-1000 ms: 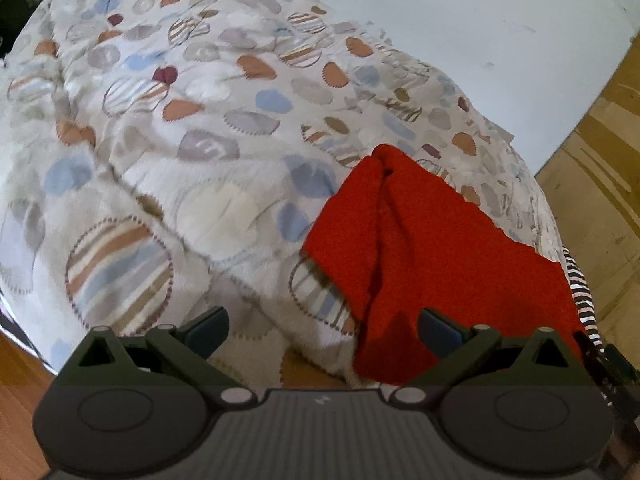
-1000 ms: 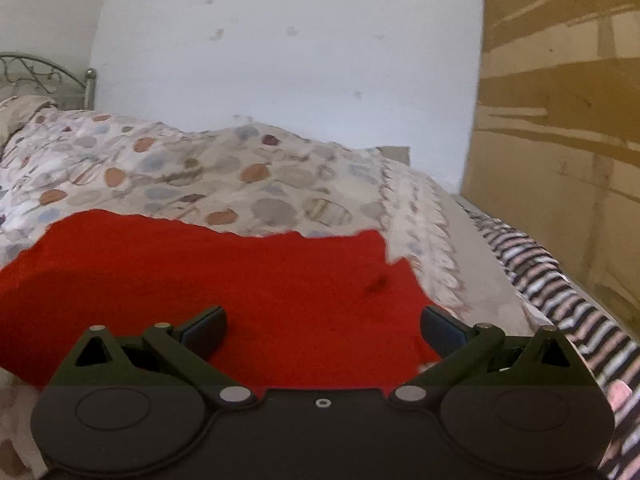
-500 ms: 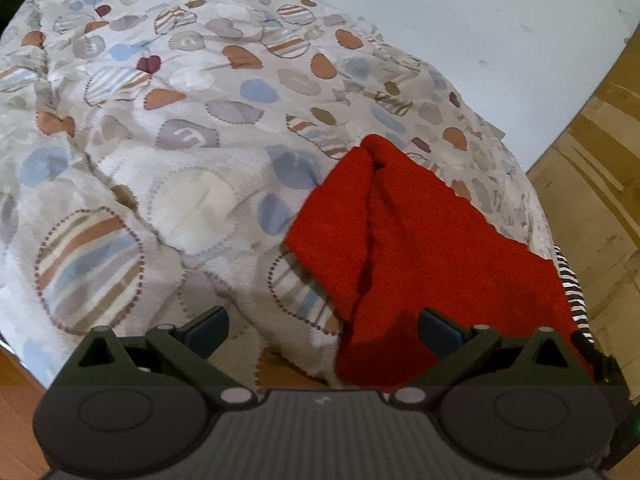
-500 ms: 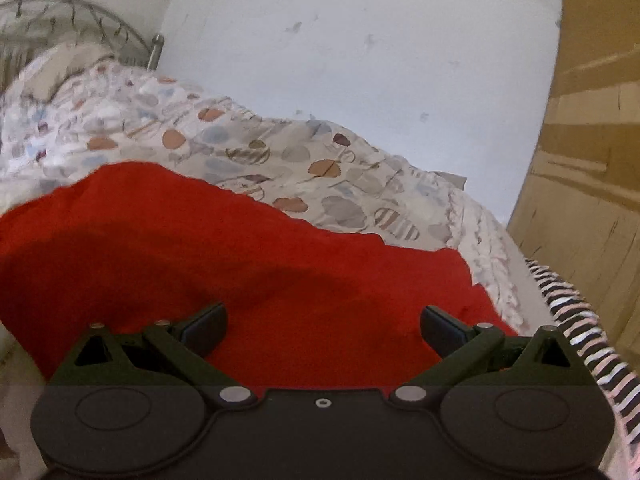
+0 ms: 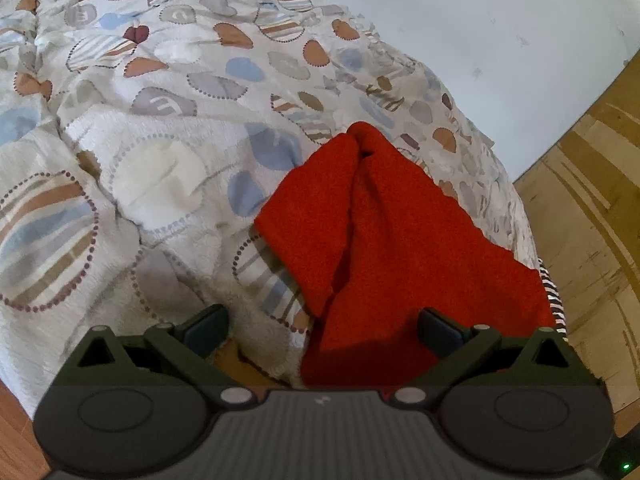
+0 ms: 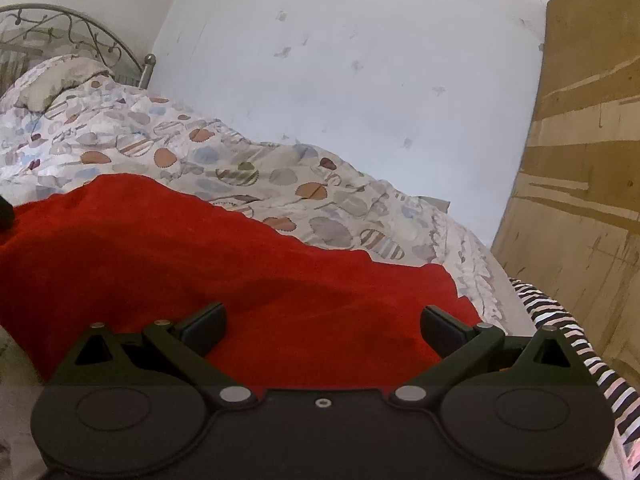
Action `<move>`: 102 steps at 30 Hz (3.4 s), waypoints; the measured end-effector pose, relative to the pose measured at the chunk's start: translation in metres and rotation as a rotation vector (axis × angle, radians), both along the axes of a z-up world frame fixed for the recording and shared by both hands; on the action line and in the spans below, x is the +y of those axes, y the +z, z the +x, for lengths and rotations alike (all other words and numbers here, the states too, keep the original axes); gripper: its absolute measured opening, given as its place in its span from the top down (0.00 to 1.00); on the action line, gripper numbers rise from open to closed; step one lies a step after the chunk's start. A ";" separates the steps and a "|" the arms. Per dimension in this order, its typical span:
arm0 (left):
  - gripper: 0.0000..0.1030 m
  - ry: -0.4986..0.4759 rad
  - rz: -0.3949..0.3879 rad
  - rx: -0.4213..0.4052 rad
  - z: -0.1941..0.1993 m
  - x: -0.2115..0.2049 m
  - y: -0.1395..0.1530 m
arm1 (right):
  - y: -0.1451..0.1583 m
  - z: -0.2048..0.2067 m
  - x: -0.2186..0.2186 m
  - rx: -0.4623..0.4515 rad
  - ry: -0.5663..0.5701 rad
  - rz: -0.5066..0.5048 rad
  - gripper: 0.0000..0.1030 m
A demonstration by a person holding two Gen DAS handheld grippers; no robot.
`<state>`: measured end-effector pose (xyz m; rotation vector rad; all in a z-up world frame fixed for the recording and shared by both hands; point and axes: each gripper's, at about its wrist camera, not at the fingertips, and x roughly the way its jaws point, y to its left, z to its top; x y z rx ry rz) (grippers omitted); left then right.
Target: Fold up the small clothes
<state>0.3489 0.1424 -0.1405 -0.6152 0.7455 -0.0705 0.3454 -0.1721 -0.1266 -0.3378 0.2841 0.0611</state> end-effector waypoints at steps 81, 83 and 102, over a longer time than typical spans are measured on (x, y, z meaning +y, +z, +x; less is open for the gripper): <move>0.00 -0.127 0.195 -0.015 0.071 0.001 0.002 | -0.003 -0.004 0.002 -0.035 -0.011 -0.015 0.00; 0.03 -0.123 0.193 -0.004 0.071 0.001 0.004 | -0.003 -0.004 0.002 -0.035 -0.011 -0.015 0.00; 0.81 -0.163 0.216 -0.192 0.054 -0.052 0.086 | 0.008 0.008 -0.008 0.034 -0.001 0.051 0.00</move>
